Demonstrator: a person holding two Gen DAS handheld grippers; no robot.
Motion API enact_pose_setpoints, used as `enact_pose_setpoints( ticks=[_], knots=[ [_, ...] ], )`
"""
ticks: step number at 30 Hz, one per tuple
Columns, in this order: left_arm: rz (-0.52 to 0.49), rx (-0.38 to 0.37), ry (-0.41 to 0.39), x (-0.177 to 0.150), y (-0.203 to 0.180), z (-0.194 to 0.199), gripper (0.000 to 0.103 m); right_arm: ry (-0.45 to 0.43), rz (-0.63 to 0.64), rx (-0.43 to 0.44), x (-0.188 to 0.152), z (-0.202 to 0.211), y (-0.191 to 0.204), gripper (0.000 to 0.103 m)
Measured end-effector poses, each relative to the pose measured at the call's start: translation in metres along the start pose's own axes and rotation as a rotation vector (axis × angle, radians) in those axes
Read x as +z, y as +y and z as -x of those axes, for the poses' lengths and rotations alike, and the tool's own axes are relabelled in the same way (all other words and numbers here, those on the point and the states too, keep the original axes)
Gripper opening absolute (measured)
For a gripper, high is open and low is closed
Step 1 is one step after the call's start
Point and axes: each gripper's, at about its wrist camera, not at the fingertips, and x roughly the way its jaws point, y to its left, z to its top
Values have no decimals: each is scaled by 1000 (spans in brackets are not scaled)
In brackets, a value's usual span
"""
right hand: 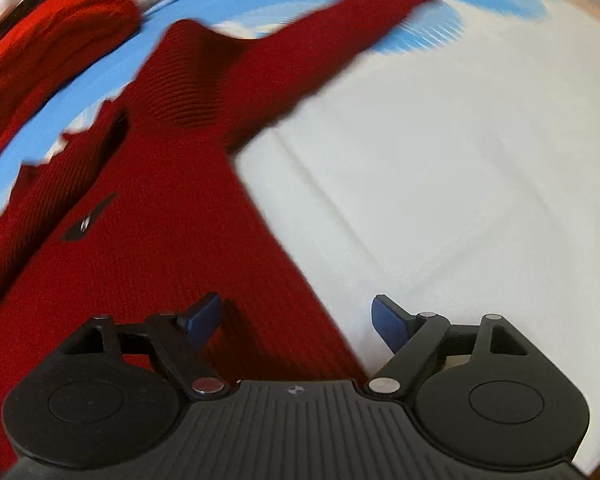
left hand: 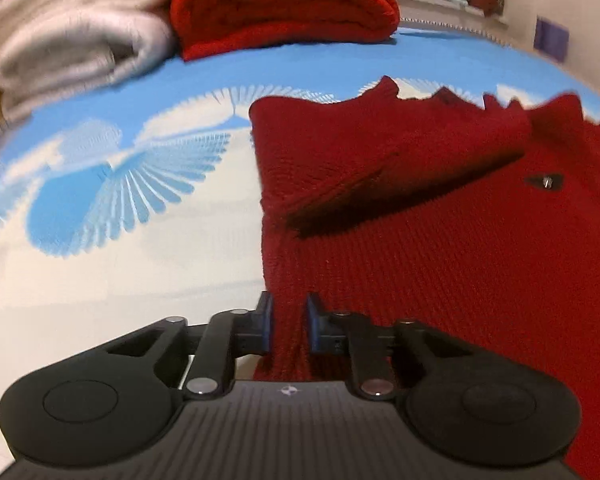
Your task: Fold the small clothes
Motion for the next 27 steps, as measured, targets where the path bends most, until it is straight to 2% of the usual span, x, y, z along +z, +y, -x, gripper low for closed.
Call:
enact_pose_setpoints(
  ticks=[1, 2, 4, 6, 7, 8, 9, 10, 11, 13, 16, 19, 22, 24, 25, 27],
  knots=[
    [-24, 34, -1, -1, -6, 2, 15, -14, 55, -26, -2, -1, 8, 71],
    [-28, 56, 5, -2, -10, 2, 15, -26, 80, -25, -4, 0, 13, 58],
    [-19, 73, 16, -2, -9, 7, 14, -15, 76, -21, -4, 3, 20, 50],
    [-23, 54, 26, -4, -6, 14, 14, 12, 68, -51, -1, 6, 24, 50],
    [-23, 22, 39, -3, -2, 13, 17, 20, 56, -59, 1, 8, 24, 55],
    [-14, -10, 40, -1, 5, 15, 32, 26, 32, -58, 4, 9, 26, 68],
    [9, -43, 35, 2, 13, 14, 42, 23, 5, -38, 5, 12, 24, 74],
    [57, -74, 17, 6, 25, 15, 62, 12, -16, -3, 6, 17, 22, 78],
    [106, -86, -6, 11, 33, 15, 74, 5, -26, 24, 9, 20, 21, 78],
    [174, -94, -67, 27, 50, 12, 75, -17, -28, 57, 9, 28, 20, 78],
    [191, -72, -91, 61, 59, -10, 77, -36, -15, 59, 11, 31, 22, 79],
    [279, -76, -47, 99, 65, -49, 77, -18, -18, 41, 13, 25, 21, 79],
    [321, -75, 32, 125, 60, -91, 77, -13, -23, 11, 17, 19, 17, 79],
    [323, -111, 112, 133, 51, -113, 71, -11, -30, -8, 18, 16, 14, 79],
    [324, -129, 129, 134, 47, -119, 42, -9, -34, -13, 19, 14, 12, 79],
    [306, -67, 86, 134, 37, -111, 18, -3, -39, -22, 20, 11, 9, 79]
  ],
)
